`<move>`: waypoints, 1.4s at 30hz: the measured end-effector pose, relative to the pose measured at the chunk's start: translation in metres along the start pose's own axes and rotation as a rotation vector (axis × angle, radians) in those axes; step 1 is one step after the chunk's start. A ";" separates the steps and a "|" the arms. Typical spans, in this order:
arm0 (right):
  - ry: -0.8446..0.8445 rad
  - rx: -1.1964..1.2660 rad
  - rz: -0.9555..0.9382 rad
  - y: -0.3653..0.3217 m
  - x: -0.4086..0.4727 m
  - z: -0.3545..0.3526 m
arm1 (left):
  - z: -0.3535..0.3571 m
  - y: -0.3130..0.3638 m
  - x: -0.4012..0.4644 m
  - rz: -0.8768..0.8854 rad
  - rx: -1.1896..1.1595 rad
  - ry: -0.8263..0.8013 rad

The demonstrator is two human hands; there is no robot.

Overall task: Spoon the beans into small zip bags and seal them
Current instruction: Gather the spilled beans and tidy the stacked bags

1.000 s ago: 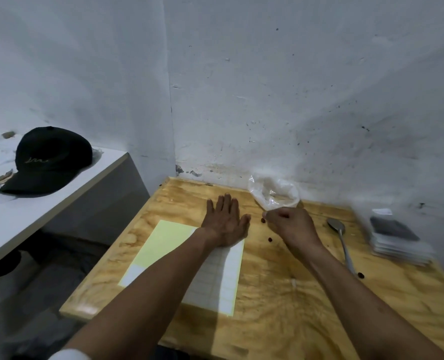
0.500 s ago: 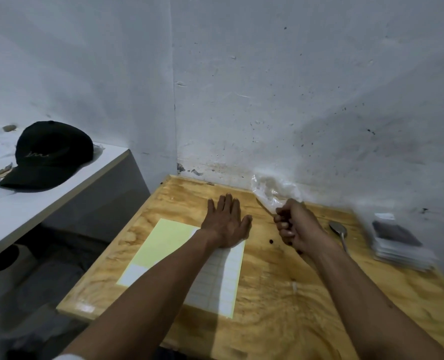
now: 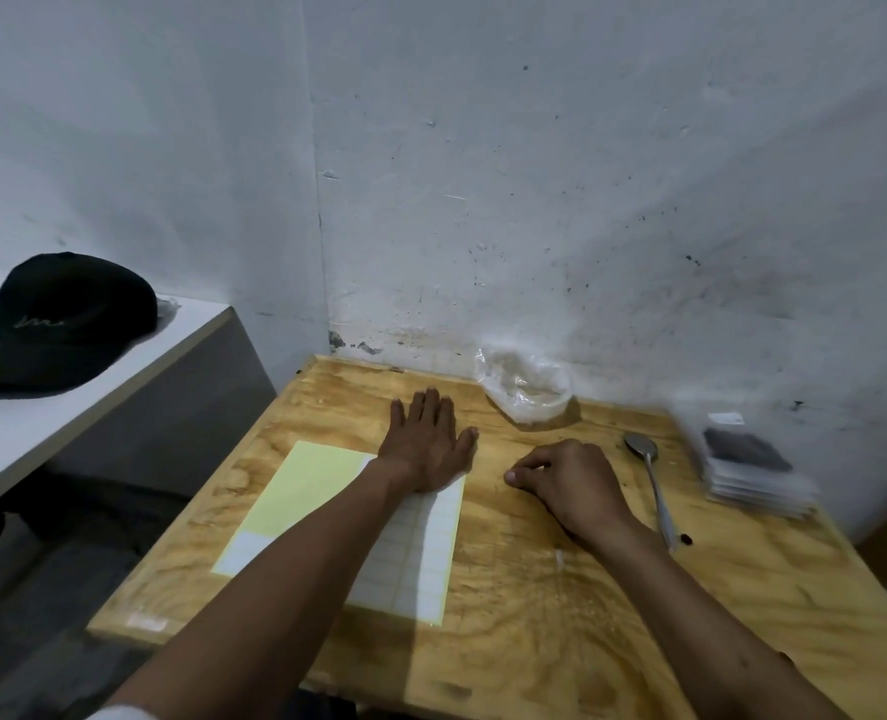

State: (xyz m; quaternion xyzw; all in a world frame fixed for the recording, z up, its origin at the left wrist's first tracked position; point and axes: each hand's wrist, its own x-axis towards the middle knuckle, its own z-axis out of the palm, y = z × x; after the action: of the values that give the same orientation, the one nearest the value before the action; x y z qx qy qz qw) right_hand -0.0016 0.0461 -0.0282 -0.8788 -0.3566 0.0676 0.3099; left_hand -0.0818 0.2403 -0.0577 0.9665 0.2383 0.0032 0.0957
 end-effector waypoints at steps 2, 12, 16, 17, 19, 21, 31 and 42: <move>-0.031 0.179 0.096 -0.002 0.001 -0.002 | 0.002 0.000 -0.001 0.005 -0.001 0.002; 0.104 0.730 0.490 0.024 0.017 -0.065 | -0.007 0.047 0.003 -0.016 0.078 -0.104; 0.160 0.282 0.246 0.028 0.012 -0.050 | 0.010 0.051 0.000 -0.034 -0.024 -0.066; 0.134 0.187 0.225 0.029 0.012 -0.043 | 0.010 0.050 0.000 -0.035 -0.027 -0.063; 0.126 0.028 0.218 0.031 0.015 -0.032 | 0.008 0.050 -0.002 -0.034 -0.026 -0.057; 0.149 -0.014 0.212 0.026 0.017 -0.028 | 0.008 0.051 -0.002 -0.031 -0.023 -0.058; 0.036 1.017 0.687 0.017 0.026 -0.051 | 0.013 0.046 0.002 -0.026 -0.004 -0.037; 0.084 -0.036 0.111 0.023 -0.014 -0.035 | 0.013 0.046 -0.001 -0.007 -0.020 -0.037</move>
State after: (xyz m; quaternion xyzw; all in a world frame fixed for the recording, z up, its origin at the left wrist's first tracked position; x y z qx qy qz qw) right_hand 0.0137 0.0061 -0.0154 -0.9047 -0.2952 0.0414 0.3043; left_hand -0.0607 0.1971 -0.0617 0.9645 0.2398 -0.0126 0.1099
